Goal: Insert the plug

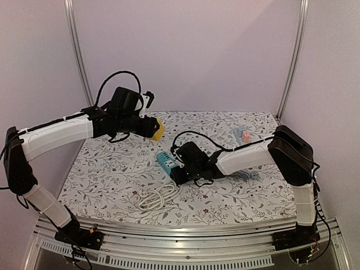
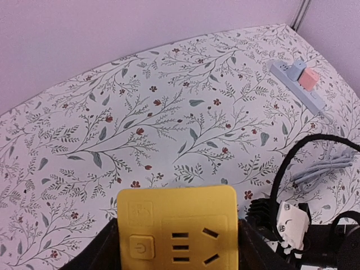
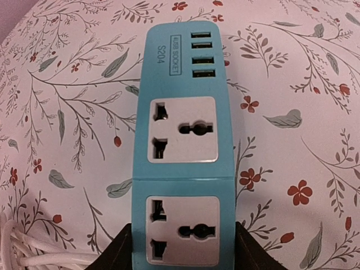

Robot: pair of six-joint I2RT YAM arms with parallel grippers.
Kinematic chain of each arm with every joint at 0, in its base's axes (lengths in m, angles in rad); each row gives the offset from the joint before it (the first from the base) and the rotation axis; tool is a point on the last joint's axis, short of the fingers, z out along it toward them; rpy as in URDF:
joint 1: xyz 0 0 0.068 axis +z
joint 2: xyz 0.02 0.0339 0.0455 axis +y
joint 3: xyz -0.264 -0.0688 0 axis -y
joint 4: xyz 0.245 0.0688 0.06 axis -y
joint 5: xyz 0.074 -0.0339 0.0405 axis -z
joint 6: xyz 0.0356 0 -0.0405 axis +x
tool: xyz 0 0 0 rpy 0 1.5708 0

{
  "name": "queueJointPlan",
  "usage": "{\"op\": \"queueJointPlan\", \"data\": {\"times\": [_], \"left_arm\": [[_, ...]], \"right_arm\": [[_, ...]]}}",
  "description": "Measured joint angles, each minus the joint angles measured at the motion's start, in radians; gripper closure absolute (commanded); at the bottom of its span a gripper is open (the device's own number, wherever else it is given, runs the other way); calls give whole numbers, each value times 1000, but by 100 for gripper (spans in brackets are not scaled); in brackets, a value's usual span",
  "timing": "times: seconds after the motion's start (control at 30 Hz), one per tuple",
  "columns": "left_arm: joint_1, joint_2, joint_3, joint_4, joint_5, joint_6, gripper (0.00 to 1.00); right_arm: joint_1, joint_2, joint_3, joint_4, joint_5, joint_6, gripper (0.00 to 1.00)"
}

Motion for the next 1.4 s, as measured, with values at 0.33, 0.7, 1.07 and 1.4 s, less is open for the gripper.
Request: {"op": "queueJointPlan", "data": {"times": [0.33, 0.7, 1.07, 1.4], "left_arm": [[0, 40, 29, 76, 136, 272, 100], [0, 87, 82, 40, 417, 756, 100], [2, 93, 141, -251, 686, 1326, 100], [52, 248, 359, -515, 837, 1545, 100]], "right_arm": [[-38, -142, -253, 142, -71, -209, 54], [-92, -259, -423, 203, -174, -491, 73], [-252, -296, -411, 140, -410, -782, 69], [-289, -152, -241, 71, -478, -859, 20]]}}
